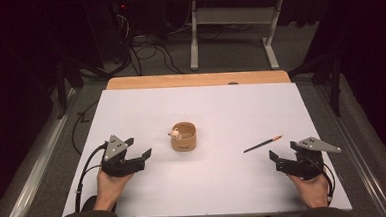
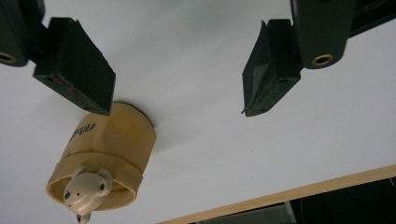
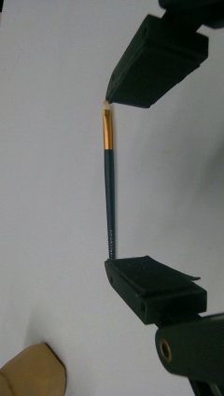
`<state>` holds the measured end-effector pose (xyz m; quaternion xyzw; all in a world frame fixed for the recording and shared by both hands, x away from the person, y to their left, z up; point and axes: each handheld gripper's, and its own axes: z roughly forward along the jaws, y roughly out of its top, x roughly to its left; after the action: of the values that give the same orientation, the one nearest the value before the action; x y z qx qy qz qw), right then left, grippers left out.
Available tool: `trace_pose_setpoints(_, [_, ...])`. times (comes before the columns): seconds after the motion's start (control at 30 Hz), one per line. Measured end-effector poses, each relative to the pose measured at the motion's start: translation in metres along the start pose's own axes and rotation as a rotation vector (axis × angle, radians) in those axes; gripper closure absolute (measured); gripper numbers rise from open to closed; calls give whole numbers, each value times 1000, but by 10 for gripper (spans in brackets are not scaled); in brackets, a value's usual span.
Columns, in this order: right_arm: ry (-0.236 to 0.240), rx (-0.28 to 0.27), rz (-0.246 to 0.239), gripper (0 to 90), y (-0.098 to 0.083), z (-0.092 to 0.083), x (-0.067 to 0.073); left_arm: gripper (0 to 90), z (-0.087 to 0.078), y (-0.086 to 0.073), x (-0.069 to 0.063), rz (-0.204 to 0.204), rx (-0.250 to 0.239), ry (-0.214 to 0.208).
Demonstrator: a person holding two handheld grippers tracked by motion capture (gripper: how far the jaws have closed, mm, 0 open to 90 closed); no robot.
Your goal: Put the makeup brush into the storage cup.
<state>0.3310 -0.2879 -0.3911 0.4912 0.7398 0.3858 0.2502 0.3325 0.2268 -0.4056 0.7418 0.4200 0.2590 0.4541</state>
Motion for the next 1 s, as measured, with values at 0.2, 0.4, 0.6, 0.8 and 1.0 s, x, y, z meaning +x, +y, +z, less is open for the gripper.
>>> trace_pose_setpoints(0.2, [20, 36, -17, 163, 1, 1, 4, 260, 0, -1, -1, 1, 3, -6])
trace_pose_setpoints(0.4, [6, 26, -17, 168, 1, -1, 6, 261, 0, -1, 1, 4, 6, -8])
trace_pose_setpoints(0.6, [-9, 33, 12, 171, 2, -3, 5, 261, -1, -1, 0, 12, 1, -7])
trace_pose_setpoints(0.8, [-7, 58, 10, 194, 5, -3, 9, 259, -1, -1, 0, 17, -5, 1])
trace_pose_setpoints(1.0, [-2, 92, 14, 194, 7, -2, 13, 257, 1, -1, 1, 12, -2, 4])
